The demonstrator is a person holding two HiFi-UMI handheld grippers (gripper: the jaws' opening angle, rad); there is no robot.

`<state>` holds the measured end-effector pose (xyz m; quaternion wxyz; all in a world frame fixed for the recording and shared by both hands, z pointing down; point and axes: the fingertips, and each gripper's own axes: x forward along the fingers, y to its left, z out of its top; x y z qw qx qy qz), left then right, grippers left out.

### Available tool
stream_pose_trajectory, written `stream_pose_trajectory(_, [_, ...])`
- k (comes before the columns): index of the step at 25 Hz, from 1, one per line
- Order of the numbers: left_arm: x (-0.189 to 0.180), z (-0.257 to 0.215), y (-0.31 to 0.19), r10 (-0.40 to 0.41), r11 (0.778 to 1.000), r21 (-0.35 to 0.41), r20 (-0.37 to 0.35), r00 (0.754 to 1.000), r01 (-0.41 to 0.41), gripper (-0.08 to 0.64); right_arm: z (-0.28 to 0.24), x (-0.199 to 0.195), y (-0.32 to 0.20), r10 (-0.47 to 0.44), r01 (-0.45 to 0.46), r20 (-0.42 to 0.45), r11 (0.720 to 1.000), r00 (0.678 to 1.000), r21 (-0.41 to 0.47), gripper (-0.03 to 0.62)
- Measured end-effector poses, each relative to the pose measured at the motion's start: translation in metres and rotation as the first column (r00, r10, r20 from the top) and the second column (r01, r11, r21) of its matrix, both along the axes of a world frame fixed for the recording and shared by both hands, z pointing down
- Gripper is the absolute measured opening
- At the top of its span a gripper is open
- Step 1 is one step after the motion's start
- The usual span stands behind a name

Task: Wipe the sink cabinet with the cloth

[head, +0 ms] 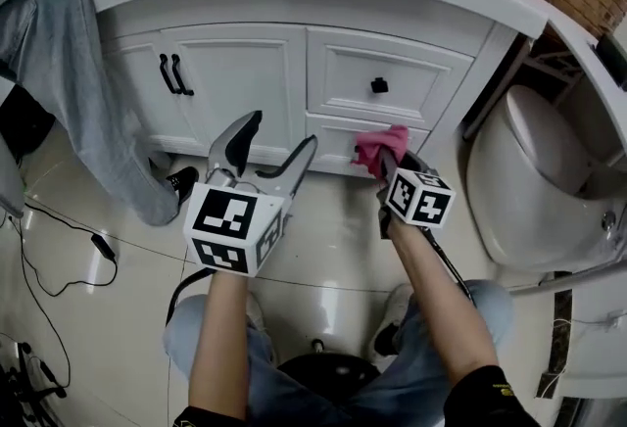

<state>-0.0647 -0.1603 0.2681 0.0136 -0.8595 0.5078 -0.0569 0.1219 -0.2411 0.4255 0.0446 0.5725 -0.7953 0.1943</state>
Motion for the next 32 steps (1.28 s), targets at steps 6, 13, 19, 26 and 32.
stream_pose_trajectory(6, [0.004, -0.016, 0.043, 0.031, 0.998, 0.048, -0.029, 0.999, -0.029, 0.337, -0.156, -0.031, 0.092, -0.094, 0.111, -0.065, 0.931, 0.993, 0.348, 0.077])
stream_pose_trajectory(13, [0.020, -0.023, 0.076, 0.020, 0.995, 0.095, -0.001, 1.000, -0.020, 0.310, -0.158, -0.030, 0.156, -0.086, 0.098, -0.048, 0.926, 0.995, 0.365, 0.075])
stream_pose_trajectory(19, [0.021, -0.034, 0.078, 0.013, 0.992, 0.124, -0.093, 0.996, -0.001, 0.308, -0.174, -0.016, 0.165, -0.031, 0.065, -0.089, 0.912, 0.996, 0.405, 0.077])
stream_pose_trajectory(26, [0.023, -0.030, 0.076, 0.013, 0.993, 0.116, -0.088, 0.996, -0.003, 0.308, -0.172, -0.015, 0.167, -0.056, 0.073, -0.053, 0.910, 0.997, 0.407, 0.077])
stream_pose_trajectory(32, [0.019, -0.029, 0.064, 0.013, 0.994, 0.111, -0.086, 0.996, -0.003, 0.308, -0.173, -0.020, 0.157, -0.066, 0.075, -0.035, 0.913, 0.997, 0.400, 0.077])
